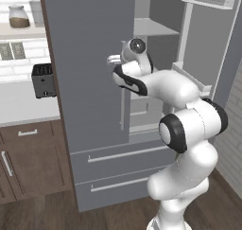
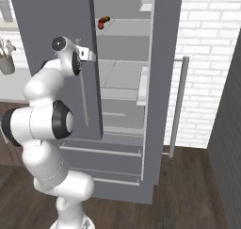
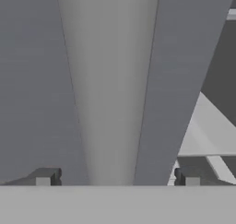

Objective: Take the strawberry from the fridge and place it on top of the pancake, located on the dining counter.

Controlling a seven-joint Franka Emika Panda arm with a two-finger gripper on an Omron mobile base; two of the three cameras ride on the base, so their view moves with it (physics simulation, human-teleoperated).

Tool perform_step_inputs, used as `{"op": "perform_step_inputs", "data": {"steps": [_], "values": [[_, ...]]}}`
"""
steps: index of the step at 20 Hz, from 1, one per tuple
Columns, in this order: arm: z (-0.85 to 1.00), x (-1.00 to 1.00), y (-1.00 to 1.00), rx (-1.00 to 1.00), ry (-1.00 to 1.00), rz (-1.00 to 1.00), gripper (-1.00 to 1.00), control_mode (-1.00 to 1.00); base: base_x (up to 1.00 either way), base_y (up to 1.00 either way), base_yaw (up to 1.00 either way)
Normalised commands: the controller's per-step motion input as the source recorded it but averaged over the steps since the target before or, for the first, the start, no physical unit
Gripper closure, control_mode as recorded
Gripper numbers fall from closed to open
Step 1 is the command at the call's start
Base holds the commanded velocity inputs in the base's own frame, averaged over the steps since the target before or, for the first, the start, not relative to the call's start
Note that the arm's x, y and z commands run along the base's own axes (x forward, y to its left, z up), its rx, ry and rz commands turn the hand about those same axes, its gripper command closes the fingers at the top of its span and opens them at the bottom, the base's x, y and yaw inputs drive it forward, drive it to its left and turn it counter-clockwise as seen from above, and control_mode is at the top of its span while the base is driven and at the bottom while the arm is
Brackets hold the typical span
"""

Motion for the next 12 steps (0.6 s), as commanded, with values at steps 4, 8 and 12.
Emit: {"op": "perform_step_inputs", "data": {"steps": [4, 8, 12], "values": [[0.00, 0.07, 0.00, 0.00, -0.14, 0.00, 1.00, -1.00, 0.00, 0.00, 0.00], [0.00, 0.03, 0.00, 0.00, 0.00, 0.00, 1.00, -1.00, 0.00, 0.00, 0.00], [0.00, -0.18, 0.02, 0.00, 0.00, -0.07, 1.00, -1.00, 0.00, 0.00, 0.00]]}}
